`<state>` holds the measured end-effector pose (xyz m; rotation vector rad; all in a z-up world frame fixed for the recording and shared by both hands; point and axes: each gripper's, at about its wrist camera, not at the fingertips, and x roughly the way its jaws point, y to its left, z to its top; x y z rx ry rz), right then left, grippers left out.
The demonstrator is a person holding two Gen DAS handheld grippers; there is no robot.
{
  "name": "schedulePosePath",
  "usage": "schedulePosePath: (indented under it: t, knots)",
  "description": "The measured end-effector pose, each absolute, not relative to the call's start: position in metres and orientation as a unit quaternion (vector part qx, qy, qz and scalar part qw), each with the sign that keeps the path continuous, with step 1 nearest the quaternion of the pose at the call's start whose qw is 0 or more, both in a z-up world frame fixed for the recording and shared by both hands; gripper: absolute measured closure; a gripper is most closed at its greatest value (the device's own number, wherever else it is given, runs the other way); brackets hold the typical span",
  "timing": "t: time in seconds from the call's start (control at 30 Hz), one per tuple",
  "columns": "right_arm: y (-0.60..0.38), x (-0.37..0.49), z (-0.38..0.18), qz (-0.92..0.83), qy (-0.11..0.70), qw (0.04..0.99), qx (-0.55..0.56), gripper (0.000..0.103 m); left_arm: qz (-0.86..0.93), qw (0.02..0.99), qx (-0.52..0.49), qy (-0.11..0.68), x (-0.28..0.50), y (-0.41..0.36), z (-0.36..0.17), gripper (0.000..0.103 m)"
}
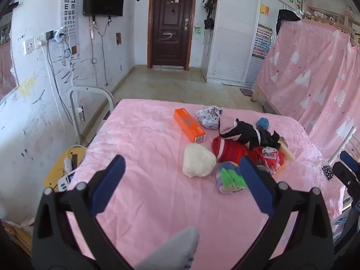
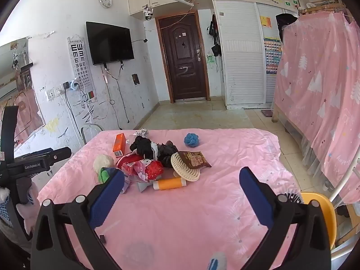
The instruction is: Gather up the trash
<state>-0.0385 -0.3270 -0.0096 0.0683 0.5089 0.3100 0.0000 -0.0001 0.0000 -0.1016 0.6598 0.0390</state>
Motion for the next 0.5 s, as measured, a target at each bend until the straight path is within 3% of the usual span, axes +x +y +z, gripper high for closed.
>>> schedulePosePath:
  t: [0.5]
  knots:
    - [-0.3251, -0.0324, -0.0144, 0.152, 0.258, 0.953, 0.036, 0.011, 0.022, 0.944, -0.042, 0.326, 0.0004, -0.0016, -0.0001, 0.006]
